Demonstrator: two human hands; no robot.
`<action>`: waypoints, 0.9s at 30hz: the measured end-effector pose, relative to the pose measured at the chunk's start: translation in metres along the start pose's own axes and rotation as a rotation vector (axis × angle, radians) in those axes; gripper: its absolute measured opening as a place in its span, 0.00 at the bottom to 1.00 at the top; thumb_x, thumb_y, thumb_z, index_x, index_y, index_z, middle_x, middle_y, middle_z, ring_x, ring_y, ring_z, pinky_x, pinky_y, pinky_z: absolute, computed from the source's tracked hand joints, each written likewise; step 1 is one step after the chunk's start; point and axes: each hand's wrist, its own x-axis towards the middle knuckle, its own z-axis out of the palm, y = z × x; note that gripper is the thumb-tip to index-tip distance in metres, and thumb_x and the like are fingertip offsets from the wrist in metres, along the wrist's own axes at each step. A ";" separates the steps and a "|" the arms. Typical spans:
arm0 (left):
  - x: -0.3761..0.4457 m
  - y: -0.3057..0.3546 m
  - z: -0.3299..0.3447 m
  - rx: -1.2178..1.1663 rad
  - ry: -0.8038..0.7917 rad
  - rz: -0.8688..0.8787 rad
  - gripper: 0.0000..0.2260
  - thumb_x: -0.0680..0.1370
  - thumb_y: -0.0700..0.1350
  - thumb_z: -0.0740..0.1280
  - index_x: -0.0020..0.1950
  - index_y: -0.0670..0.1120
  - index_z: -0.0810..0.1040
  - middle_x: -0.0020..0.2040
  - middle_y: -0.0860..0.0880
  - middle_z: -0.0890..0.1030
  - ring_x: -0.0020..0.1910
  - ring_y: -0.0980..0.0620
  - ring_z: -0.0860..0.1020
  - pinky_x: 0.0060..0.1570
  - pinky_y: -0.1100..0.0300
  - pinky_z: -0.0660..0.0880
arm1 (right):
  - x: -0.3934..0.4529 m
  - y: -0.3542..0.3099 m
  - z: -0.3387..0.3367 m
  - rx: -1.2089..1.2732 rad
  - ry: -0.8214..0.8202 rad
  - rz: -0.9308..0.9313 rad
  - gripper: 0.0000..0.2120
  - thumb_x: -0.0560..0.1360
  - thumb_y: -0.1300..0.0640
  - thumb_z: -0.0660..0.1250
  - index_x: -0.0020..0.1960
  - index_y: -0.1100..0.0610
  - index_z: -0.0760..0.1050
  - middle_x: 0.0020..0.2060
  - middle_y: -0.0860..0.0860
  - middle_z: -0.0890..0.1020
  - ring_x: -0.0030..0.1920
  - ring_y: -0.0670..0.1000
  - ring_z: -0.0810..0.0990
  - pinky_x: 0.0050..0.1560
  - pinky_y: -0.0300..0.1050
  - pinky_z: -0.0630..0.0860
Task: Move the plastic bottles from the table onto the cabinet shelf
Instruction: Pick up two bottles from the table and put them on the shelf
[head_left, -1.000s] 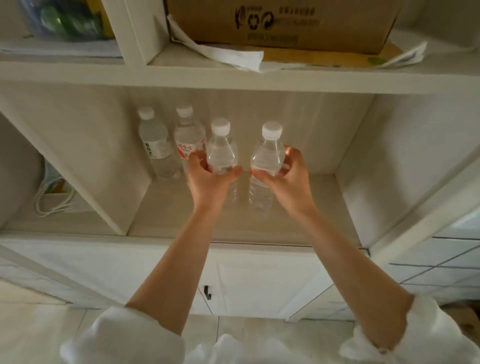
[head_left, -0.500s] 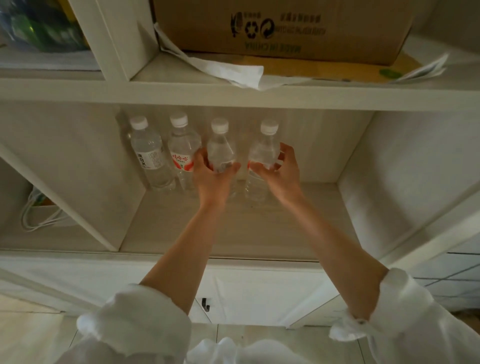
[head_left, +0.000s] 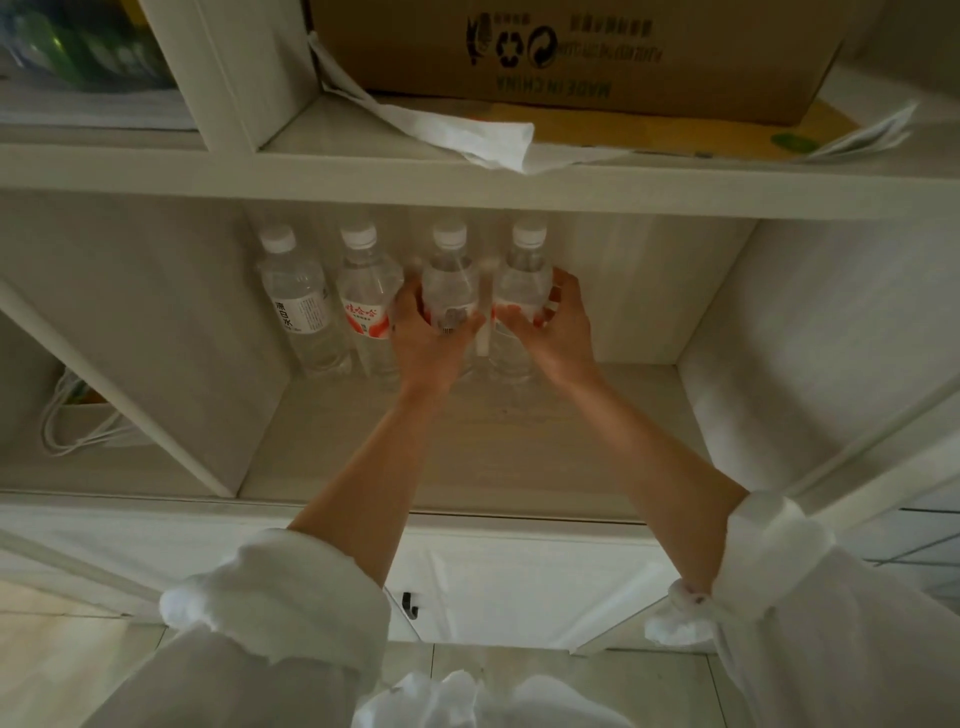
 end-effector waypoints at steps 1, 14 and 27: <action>-0.001 0.000 0.000 0.000 -0.003 0.001 0.34 0.66 0.44 0.81 0.68 0.43 0.71 0.59 0.50 0.80 0.56 0.60 0.80 0.58 0.63 0.78 | 0.000 0.001 0.001 -0.002 0.002 -0.001 0.32 0.69 0.54 0.76 0.67 0.57 0.66 0.48 0.40 0.77 0.45 0.34 0.78 0.44 0.27 0.75; -0.005 -0.009 -0.002 0.153 -0.023 -0.006 0.43 0.70 0.52 0.76 0.79 0.52 0.56 0.76 0.50 0.67 0.75 0.51 0.67 0.72 0.49 0.68 | -0.007 -0.007 -0.003 -0.072 -0.023 0.008 0.26 0.69 0.54 0.76 0.62 0.54 0.69 0.49 0.41 0.77 0.46 0.35 0.77 0.42 0.22 0.72; -0.044 -0.010 -0.031 0.172 -0.073 -0.100 0.20 0.80 0.42 0.66 0.72 0.46 0.70 0.69 0.50 0.76 0.67 0.51 0.74 0.64 0.59 0.71 | -0.052 -0.007 -0.005 -0.092 0.078 0.042 0.22 0.77 0.51 0.66 0.68 0.56 0.66 0.60 0.50 0.75 0.59 0.47 0.76 0.61 0.43 0.75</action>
